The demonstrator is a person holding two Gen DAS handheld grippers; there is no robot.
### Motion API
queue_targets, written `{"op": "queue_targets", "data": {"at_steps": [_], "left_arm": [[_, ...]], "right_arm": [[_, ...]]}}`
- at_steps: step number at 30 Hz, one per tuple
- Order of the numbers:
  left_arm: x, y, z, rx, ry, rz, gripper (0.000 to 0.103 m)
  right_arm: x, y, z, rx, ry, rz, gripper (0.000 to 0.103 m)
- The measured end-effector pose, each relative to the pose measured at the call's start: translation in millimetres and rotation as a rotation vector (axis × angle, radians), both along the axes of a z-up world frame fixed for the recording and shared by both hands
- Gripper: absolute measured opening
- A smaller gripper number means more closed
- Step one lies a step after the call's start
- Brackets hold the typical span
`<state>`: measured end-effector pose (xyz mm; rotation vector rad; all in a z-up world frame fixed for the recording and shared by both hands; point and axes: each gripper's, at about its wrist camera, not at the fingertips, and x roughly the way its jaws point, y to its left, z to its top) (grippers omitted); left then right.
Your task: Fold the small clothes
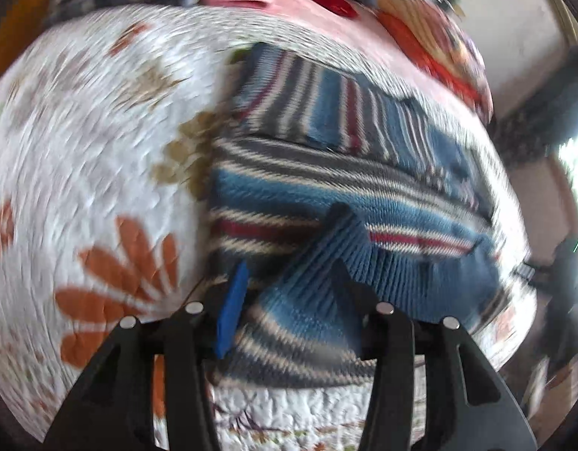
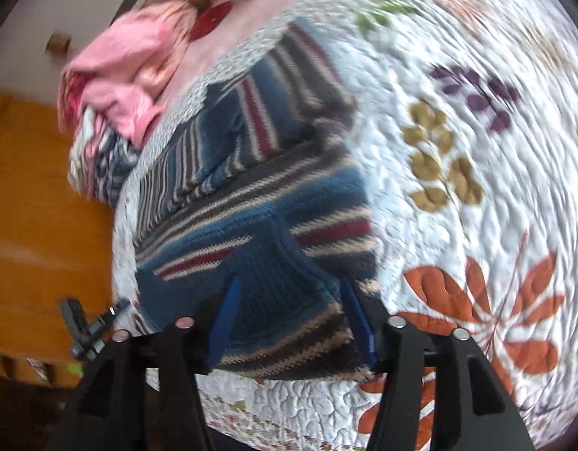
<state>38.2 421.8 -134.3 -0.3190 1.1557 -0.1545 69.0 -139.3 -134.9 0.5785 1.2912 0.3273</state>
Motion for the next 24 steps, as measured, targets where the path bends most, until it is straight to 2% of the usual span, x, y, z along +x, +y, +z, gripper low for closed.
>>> {"op": "queue_targets", "data": {"at_steps": [3,5,7,11,18,19,20,21,22,24], "left_arm": [[14.1,-19.9,-9.0,0.067,0.011,-0.083,0.049],[20.2,-27.3,-15.1,0.101,0.024,-0.109,0.050],[26.2,-32.9,-21.6,0.130,0.036,-0.130,0.051],[35.6,-39.3,-31.2,0.143,0.052,-0.151,0.051],[41.1,-44.5,-35.1,0.143,0.047,-0.169,0.050],[40.3,-45.2,-35.6,0.150,0.047,-0.172,0.049],[40.1,-47.3,-36.1,0.157,0.048,-0.175,0.045],[39.5,-48.6,-36.4,0.164,0.050,-0.177,0.041],[38.6,-50.4,-36.5,0.170,0.048,-0.180,0.038],[35.7,-53.4,-35.5,0.168,0.042,-0.181,0.019]], "right_arm": [[7.8,23.4,6.4,-0.098,-0.030,0.100,0.063],[12.9,39.1,7.1,-0.153,-0.045,0.169,0.072],[18.1,52.0,5.7,-0.198,-0.054,0.222,0.074],[33.7,76.1,-7.1,-0.289,-0.051,0.321,0.075],[50.9,92.8,-38.1,-0.380,-0.003,0.413,0.075],[50.5,95.3,-39.3,-0.402,-0.007,0.424,0.073],[49.1,97.8,-38.3,-0.419,-0.018,0.434,0.064],[46.1,100.0,-36.2,-0.427,-0.033,0.449,0.047],[41.9,102.5,-33.7,-0.424,-0.042,0.459,0.039],[34.3,104.5,-29.4,-0.425,-0.056,0.467,0.014]]}}
